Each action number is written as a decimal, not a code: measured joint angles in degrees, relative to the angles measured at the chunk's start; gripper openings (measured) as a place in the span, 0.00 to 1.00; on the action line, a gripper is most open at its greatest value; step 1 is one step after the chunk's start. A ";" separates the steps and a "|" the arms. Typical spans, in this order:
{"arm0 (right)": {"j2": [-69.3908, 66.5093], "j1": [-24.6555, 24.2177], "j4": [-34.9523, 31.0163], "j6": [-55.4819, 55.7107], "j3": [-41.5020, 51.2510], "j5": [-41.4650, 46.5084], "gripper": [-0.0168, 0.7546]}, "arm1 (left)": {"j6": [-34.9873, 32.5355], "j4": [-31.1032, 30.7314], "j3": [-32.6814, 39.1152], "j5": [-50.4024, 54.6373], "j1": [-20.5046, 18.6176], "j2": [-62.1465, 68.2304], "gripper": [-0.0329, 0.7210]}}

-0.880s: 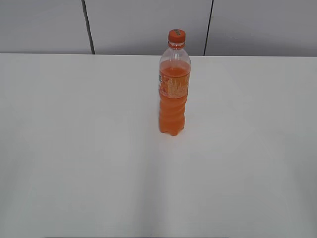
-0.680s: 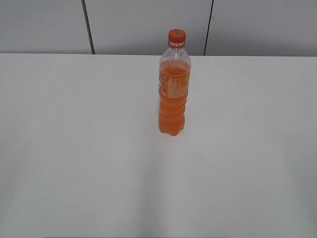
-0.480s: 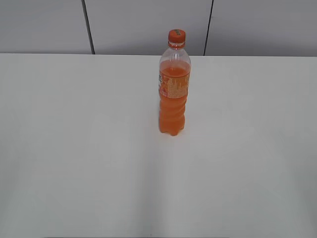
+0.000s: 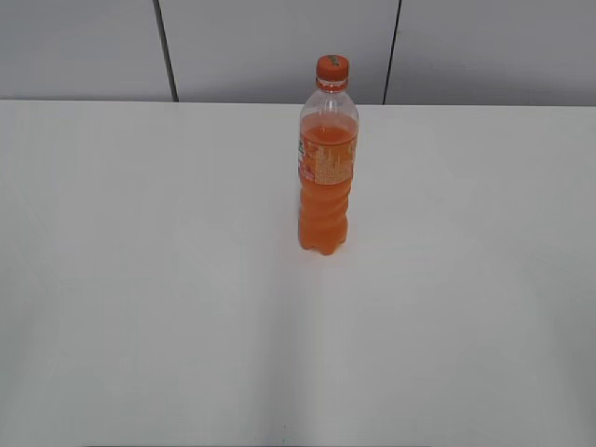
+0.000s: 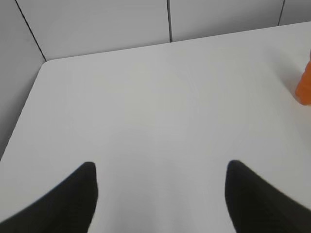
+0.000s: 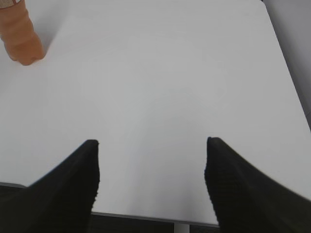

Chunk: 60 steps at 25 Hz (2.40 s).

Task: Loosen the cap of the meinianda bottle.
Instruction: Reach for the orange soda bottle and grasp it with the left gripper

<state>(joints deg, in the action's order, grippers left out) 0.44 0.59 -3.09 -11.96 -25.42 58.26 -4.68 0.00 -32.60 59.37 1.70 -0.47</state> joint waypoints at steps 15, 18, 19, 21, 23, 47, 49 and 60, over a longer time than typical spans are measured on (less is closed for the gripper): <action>0.00 0.00 0.00 0.00 0.00 0.00 0.68 | 0.00 -0.62 0.00 0.00 0.00 0.00 0.70; 0.00 0.00 0.00 0.00 0.00 0.00 0.68 | 0.00 -1.18 0.00 -0.05 0.00 0.00 0.70; 0.00 0.00 0.00 0.00 0.00 0.00 0.68 | 0.00 -1.18 0.00 -0.05 0.00 0.00 0.70; 0.00 0.00 0.00 0.00 0.00 0.00 0.68 | 0.00 -1.26 0.00 -0.18 0.00 0.00 0.70; 0.00 0.00 0.00 0.00 0.00 0.00 0.68 | 0.00 -1.26 -0.28 -1.13 0.00 0.15 0.70; 0.00 0.00 0.00 0.00 0.00 0.00 0.68 | 0.00 -2.23 -0.83 -48.97 0.00 38.56 0.69; 0.00 0.00 0.00 0.00 0.00 0.00 0.68 | 0.00 -2.25 -0.83 -54.31 0.00 42.44 0.69; 0.00 0.00 0.00 0.00 0.00 0.00 0.68 | 0.00 -2.81 -0.83 -70.47 0.00 59.07 0.69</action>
<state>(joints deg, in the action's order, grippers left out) 0.44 0.59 -3.09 -11.96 -25.42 58.26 -4.68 -2.81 -33.43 -11.10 1.70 58.60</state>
